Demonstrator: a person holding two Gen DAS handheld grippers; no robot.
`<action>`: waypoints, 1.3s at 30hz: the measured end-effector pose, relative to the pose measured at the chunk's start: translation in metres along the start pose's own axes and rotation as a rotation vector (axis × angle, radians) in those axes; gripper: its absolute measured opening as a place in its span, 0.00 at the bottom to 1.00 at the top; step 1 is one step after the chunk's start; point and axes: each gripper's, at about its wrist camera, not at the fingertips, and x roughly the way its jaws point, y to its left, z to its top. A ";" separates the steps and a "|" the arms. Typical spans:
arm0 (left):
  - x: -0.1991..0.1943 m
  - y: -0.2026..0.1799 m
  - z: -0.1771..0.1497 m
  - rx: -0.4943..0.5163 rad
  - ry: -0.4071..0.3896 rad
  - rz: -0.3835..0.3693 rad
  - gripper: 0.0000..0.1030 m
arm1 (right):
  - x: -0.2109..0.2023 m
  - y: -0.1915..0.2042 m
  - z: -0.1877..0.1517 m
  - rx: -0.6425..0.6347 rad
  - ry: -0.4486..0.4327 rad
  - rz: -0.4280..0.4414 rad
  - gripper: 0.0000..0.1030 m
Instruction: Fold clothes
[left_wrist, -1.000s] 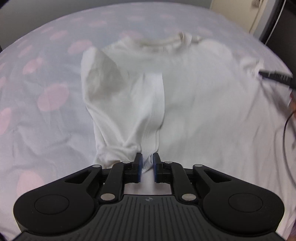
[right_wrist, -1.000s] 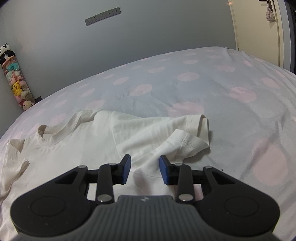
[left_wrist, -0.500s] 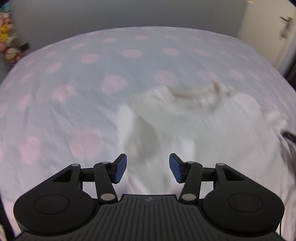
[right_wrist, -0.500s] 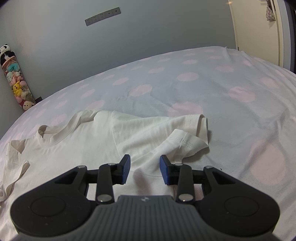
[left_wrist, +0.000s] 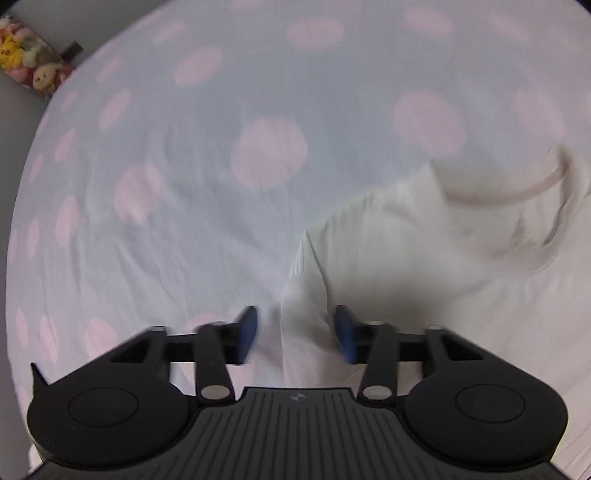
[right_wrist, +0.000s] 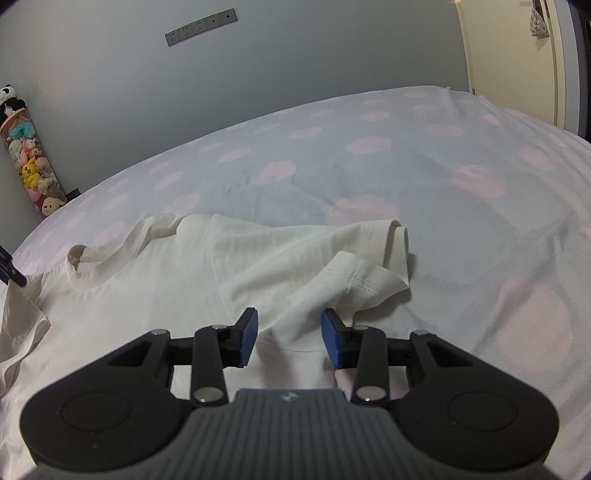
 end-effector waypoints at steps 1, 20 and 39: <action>0.005 0.000 0.002 0.003 0.020 0.006 0.11 | 0.000 0.000 0.000 -0.002 0.002 0.000 0.41; 0.045 -0.021 0.028 0.083 -0.128 0.376 0.02 | 0.004 0.007 -0.004 -0.085 -0.022 -0.027 0.41; -0.063 -0.077 -0.102 0.016 -0.449 0.020 0.48 | -0.014 -0.074 0.021 0.351 -0.120 0.032 0.56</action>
